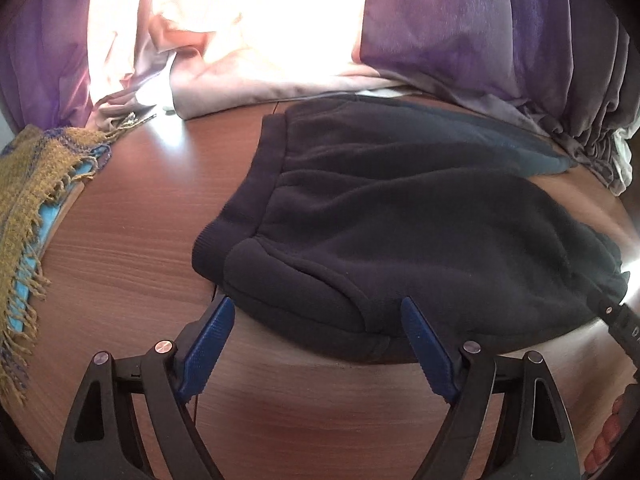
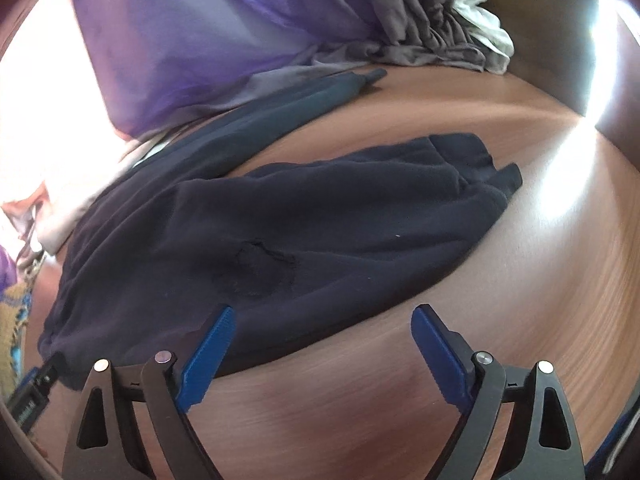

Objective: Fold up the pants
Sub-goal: 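Move both tools to the waistband and close both grippers on it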

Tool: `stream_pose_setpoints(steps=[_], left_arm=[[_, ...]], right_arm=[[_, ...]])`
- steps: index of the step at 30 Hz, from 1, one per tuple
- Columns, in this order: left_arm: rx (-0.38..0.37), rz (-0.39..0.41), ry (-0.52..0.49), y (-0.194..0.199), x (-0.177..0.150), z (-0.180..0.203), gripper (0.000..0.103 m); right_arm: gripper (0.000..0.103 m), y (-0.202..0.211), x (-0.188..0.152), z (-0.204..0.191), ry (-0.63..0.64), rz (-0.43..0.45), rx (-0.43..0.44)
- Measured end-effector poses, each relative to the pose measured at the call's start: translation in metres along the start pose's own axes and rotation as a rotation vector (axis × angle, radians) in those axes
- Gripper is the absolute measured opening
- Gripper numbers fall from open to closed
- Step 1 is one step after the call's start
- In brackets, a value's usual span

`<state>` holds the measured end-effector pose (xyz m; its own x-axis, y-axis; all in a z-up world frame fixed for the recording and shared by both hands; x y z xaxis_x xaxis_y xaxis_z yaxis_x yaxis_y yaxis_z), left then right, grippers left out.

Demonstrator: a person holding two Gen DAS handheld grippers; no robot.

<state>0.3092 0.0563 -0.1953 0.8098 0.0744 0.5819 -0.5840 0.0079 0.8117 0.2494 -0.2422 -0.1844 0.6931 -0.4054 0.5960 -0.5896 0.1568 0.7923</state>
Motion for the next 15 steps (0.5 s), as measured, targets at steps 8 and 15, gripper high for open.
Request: stream_pose_setpoints(steps=[8, 15], left_arm=[[0.01, -0.049, 0.027, -0.016, -0.004, 0.001, 0.085], [0.003, -0.049, 0.026, -0.019, -0.003, 0.004, 0.078]], right_arm=[[0.084, -0.009, 0.006, 0.0, -0.015, -0.008, 0.015], [0.057, -0.016, 0.008, -0.001, -0.013, -0.029, 0.032]])
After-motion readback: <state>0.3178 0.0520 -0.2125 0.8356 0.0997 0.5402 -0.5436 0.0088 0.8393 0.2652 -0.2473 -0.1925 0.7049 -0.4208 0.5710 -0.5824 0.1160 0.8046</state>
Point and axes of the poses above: each gripper's, at about its wrist camera, not at the fingertips, and y roughly against the way its jaws point, z to its right, x to its top, the point moved 6 cm from there along -y, roughly the way its jaws point, and after that the axes turned 4 degrees about y, right-handed, at the moved point
